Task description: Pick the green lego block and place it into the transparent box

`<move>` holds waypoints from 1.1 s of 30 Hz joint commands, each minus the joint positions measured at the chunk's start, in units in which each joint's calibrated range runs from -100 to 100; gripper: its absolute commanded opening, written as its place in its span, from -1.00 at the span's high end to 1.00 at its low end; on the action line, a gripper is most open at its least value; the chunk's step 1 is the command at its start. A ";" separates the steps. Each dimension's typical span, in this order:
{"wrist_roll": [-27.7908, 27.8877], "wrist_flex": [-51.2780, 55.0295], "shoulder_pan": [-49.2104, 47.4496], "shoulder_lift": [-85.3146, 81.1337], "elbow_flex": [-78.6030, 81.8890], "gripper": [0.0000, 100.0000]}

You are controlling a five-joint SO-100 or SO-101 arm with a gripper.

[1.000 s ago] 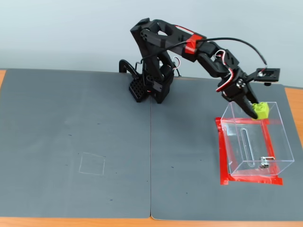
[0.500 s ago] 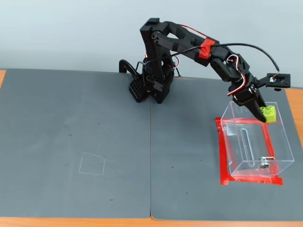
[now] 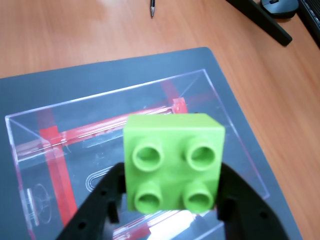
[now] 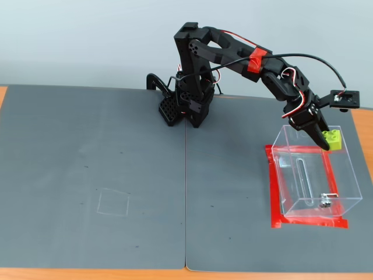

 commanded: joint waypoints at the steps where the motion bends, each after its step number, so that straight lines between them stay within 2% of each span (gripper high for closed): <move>1: -0.16 0.03 0.24 -1.10 -2.32 0.78; 4: -0.16 1.68 0.39 -1.27 -2.50 0.74; 10: -0.21 6.54 0.54 -1.27 -3.04 0.47; 24: -0.26 6.19 2.33 -1.94 -2.59 0.46; 28: -0.26 6.71 4.72 -6.27 -1.87 0.58; 30: -0.26 6.10 7.40 -9.91 0.40 0.77; 33: -0.26 6.10 10.39 -14.15 2.84 0.94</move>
